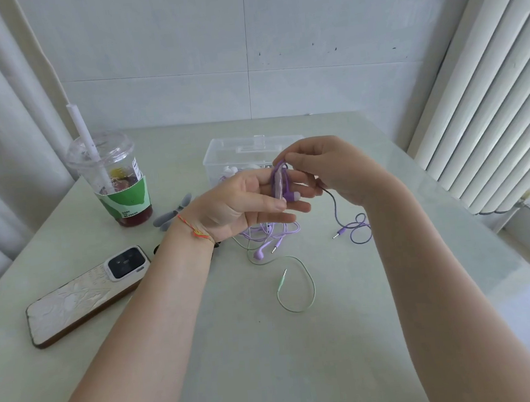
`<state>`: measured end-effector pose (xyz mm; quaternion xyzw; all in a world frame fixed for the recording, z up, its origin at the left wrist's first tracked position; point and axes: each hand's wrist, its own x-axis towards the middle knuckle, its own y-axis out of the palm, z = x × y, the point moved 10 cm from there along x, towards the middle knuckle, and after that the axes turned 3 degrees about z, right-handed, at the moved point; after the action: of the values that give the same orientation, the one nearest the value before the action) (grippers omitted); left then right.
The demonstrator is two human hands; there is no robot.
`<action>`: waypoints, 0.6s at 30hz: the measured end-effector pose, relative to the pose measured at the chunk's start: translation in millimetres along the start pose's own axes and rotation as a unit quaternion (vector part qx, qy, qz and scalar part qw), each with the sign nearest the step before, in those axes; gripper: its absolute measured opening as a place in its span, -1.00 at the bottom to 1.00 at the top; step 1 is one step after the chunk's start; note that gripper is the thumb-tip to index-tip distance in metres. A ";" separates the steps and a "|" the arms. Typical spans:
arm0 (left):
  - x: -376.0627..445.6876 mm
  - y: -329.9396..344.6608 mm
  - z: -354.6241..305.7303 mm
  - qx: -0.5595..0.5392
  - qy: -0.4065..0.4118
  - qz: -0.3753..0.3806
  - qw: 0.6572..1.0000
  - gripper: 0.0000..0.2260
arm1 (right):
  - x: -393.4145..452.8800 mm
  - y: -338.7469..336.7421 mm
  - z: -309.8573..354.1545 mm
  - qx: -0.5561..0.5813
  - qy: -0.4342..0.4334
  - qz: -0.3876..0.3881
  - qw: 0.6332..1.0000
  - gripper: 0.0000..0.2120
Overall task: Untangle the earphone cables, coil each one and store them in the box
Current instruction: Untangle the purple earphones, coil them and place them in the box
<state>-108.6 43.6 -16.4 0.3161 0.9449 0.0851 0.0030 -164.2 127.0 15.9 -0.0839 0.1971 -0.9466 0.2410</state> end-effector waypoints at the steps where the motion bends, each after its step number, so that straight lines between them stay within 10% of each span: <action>1: -0.4 0.6 -0.6 -0.009 0.005 0.003 1.000 -0.62 | 0.1 3.0 -3.5 0.010 0.008 0.016 1.000 -0.82; 12: -2.0 -36.1 -22.3 -0.231 0.134 -0.131 0.955 -0.67 | -5.2 36.5 -11.7 -0.036 0.058 0.126 0.990 -0.79; 18: -3.0 -55.5 -10.0 -0.127 0.099 -0.235 0.959 -0.71 | -9.0 41.3 -1.3 -0.158 0.046 0.131 0.978 -0.81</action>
<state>-139.9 -3.3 -15.7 0.0722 0.9696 0.2319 -0.0301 -139.2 98.5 -2.9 -0.0504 0.3645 -0.8665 0.3372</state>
